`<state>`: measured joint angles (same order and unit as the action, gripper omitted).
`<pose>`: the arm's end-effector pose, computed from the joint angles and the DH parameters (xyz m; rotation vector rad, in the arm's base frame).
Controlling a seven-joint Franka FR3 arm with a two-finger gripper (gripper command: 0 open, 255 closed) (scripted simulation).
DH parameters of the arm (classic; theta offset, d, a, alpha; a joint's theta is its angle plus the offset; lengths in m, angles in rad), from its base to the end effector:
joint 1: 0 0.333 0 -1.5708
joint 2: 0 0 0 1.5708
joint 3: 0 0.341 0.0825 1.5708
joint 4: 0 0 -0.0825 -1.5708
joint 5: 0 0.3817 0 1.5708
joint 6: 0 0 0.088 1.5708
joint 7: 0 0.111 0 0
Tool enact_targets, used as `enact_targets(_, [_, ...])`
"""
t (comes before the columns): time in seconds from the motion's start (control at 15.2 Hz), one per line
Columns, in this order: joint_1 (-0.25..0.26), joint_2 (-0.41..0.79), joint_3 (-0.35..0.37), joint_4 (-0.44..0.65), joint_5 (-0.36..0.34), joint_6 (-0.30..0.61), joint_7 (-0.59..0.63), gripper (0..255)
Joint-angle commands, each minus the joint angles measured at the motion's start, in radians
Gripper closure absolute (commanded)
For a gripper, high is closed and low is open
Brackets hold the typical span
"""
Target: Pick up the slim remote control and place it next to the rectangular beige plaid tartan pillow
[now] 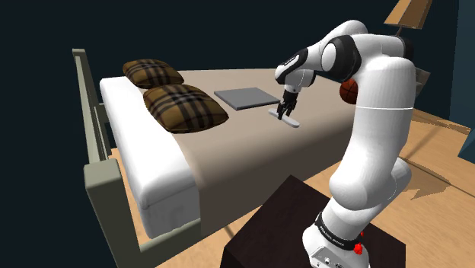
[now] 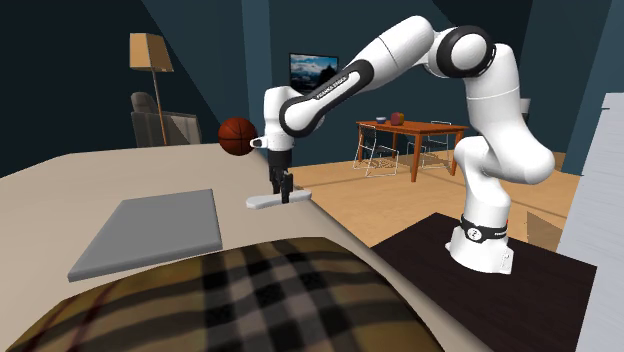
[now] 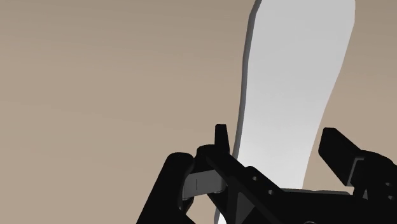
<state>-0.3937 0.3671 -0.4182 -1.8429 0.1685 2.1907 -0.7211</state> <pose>0.4602 -0.4455 0.3653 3.1135 -0.2527 0.0102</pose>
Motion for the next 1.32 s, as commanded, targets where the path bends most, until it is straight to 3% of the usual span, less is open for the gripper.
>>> enact_targets(0.0, [0.003,-0.014,-0.003,0.008,-0.007,-0.02,0.005,255])
enact_targets(1.25, [0.014,-0.103,-0.023,0.151,-0.058,-0.244,0.037,255])
